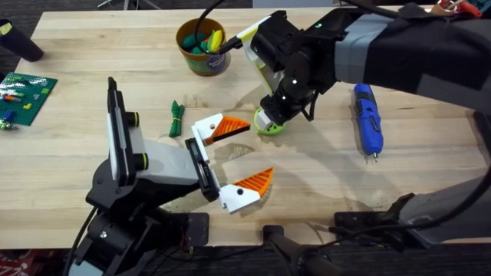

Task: Pick up the gripper from the table and insert it into the empty holder that is missing its gripper. Then pick up a screw, insert it into the mounting hole, and use the screwdriver to tighten it. Finally, clean up the table by picking up the vegetable and placing it into the bucket.

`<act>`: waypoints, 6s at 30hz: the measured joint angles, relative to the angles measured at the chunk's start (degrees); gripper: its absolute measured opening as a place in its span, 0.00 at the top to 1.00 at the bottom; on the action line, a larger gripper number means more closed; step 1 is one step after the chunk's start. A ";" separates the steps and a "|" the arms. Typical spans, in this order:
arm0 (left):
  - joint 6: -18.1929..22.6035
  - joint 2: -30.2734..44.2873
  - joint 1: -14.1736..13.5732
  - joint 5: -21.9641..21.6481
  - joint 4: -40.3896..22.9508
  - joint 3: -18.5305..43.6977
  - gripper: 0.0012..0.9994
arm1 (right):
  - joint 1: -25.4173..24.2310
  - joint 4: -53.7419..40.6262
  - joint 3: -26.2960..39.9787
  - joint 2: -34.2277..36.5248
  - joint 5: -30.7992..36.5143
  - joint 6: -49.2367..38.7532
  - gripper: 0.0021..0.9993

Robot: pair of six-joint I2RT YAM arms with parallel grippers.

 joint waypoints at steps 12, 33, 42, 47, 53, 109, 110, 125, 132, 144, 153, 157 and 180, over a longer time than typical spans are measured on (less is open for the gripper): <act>-0.21 0.00 0.00 -0.03 0.10 0.00 0.01 | -1.20 -1.20 0.00 -0.15 0.01 0.01 0.52; -0.23 0.01 0.00 -0.03 0.10 0.00 0.01 | -1.40 -2.70 0.02 -1.36 0.00 -1.09 0.52; -0.22 0.01 0.00 -0.03 0.10 0.00 0.01 | -2.11 -2.94 0.02 1.22 0.00 -1.09 0.52; -0.22 0.01 0.00 -0.03 0.10 0.00 0.01 | -2.50 -2.78 0.02 1.22 0.00 -1.09 0.52; -0.22 0.00 0.00 -0.03 0.10 0.00 0.01 | -2.51 -2.19 -0.03 1.21 0.00 -1.09 0.52; -0.21 0.02 0.00 -0.06 0.10 0.00 0.01 | -1.92 -1.05 -0.48 2.80 0.00 -1.29 0.71; -0.21 0.00 0.00 -0.06 0.10 0.00 0.01 | -1.92 -1.02 -0.48 2.79 0.00 -1.32 0.73; -0.23 0.02 0.00 -0.03 0.10 0.00 0.01 | -1.70 -1.03 -0.48 2.78 0.07 -1.55 0.99; -0.23 0.00 0.00 -0.05 0.10 0.00 0.01 | -1.70 -1.07 -0.48 2.80 0.07 -1.55 1.00; -0.23 0.00 0.00 -0.03 0.10 0.00 0.01 | -1.70 -8.00 1.99 1.58 0.04 -1.53 1.00; -0.23 0.02 0.00 -0.06 0.10 0.00 0.01 | -1.70 -20.29 19.30 -1.94 0.02 -1.55 1.00; -0.23 0.02 0.00 -0.06 0.10 0.00 0.01 | -1.70 -25.94 27.93 -2.25 0.04 -1.55 1.00; -0.23 0.02 0.00 -0.16 0.10 0.00 0.01 | 19.77 -30.11 43.17 -2.54 -0.04 -3.21 1.00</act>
